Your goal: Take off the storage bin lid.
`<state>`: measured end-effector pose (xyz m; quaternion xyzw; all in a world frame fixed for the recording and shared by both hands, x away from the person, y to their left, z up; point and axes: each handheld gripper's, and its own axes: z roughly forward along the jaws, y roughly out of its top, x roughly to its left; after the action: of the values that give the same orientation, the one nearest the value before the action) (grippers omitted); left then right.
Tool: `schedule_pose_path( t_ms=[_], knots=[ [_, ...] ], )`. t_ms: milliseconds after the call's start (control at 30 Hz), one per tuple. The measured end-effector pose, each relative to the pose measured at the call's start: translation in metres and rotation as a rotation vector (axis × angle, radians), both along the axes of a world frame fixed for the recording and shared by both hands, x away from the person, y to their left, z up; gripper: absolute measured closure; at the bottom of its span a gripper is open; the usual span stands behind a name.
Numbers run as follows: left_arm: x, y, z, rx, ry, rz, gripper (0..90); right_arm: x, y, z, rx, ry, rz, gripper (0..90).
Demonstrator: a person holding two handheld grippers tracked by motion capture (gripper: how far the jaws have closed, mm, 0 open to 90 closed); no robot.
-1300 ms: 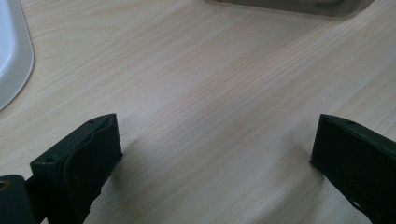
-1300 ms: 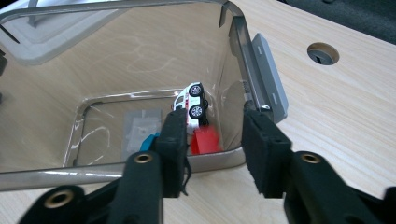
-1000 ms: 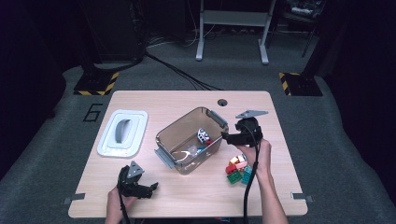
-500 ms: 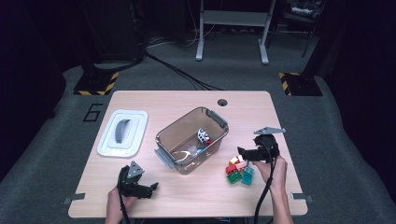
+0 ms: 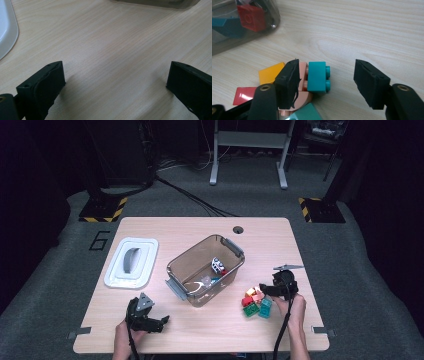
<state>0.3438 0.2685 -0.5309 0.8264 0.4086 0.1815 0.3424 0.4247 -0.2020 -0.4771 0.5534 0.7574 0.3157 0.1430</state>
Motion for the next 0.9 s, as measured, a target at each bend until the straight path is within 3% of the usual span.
schedule_pose_path(
  t_ms=[300,533,667,900],
  knots=[
    [0.000,0.000,0.000,0.000,-0.003,0.003,1.5,0.002,-0.003,-0.004,0.028,0.027,0.016,54.2],
    [0.000,0.000,0.000,-0.003,-0.004,0.004,1.5,0.005,-0.001,-0.008,0.017,0.041,0.013,63.8],
    [0.000,0.000,0.000,-0.003,-0.004,0.003,1.5,0.006,-0.003,-0.011,0.013,0.061,0.010,65.2],
    [0.000,0.000,0.000,-0.002,-0.005,0.002,1.5,0.006,-0.003,-0.010,-0.001,0.038,0.003,66.9]
  ],
)
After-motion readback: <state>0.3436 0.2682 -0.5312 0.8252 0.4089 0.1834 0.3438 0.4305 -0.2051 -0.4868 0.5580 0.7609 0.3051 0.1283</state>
